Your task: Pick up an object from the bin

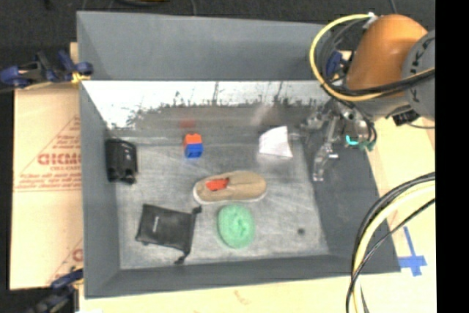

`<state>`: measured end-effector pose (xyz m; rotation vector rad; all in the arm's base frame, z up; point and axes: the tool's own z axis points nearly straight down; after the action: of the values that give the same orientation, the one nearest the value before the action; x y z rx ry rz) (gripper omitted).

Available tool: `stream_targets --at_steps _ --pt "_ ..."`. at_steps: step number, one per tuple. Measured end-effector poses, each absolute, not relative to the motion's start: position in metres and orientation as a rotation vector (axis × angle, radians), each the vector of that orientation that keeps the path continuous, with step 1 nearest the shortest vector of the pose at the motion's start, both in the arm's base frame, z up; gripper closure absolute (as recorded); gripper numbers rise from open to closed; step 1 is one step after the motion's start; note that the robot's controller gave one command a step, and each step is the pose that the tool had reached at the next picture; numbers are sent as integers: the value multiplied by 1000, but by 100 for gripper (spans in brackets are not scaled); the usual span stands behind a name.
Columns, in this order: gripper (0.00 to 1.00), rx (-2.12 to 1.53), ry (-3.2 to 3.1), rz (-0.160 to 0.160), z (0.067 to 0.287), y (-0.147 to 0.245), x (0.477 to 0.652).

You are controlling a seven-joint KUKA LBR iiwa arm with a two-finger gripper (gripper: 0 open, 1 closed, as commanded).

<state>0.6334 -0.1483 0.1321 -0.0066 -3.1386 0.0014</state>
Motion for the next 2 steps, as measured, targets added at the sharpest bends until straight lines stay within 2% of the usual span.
stream_targets --at_steps 1,2 --pt "0 -2 -3147 4 138 -148 635" --pt "0 -19 -3169 11 90 -72 627"
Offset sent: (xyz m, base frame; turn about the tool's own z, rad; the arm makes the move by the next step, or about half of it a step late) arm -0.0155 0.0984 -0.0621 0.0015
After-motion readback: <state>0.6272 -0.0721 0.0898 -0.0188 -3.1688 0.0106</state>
